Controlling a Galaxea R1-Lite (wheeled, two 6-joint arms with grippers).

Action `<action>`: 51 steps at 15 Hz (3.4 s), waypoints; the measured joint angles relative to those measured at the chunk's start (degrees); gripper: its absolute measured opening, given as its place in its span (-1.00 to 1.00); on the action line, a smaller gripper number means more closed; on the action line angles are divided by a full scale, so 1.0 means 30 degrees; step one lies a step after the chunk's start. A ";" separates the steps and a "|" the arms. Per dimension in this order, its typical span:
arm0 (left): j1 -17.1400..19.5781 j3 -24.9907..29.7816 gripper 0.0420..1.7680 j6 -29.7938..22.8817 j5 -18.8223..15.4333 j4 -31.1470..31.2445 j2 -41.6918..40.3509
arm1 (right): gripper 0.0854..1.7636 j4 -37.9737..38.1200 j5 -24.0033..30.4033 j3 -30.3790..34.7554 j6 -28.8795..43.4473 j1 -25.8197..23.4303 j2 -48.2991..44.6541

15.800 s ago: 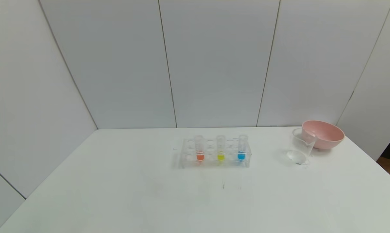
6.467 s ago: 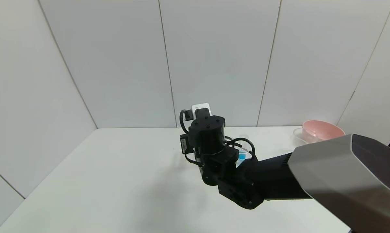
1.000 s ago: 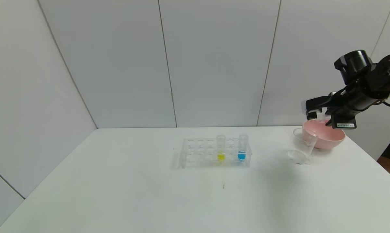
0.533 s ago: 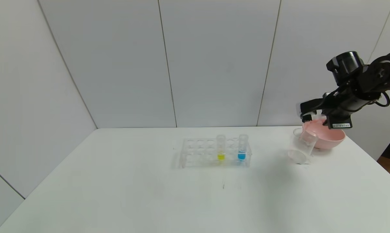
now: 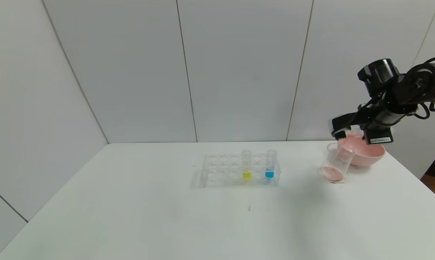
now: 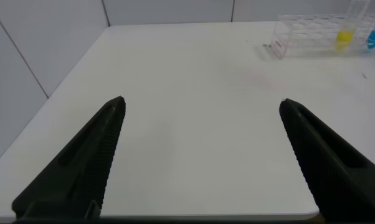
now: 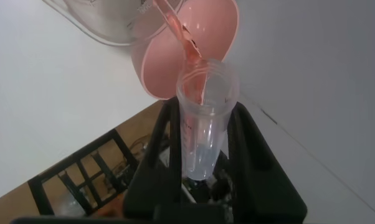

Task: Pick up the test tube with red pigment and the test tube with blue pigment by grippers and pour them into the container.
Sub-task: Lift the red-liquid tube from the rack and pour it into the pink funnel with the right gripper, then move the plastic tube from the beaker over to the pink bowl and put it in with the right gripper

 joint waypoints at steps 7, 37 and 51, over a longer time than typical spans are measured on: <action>0.0000 0.0000 1.00 0.0000 0.0000 -0.0008 0.0000 | -0.51 0.0211 -0.1845 0.0000 -0.0857 0.0378 0.0000; 0.0000 0.0000 1.00 0.0008 0.0000 -0.0008 0.0000 | -0.51 -0.1609 0.1751 0.0008 -0.0837 -0.0260 -0.1455; 0.0000 0.0000 1.00 0.0000 0.0000 -0.0008 0.0000 | -0.51 -0.4454 1.3930 0.0000 1.7875 -0.3092 -0.4161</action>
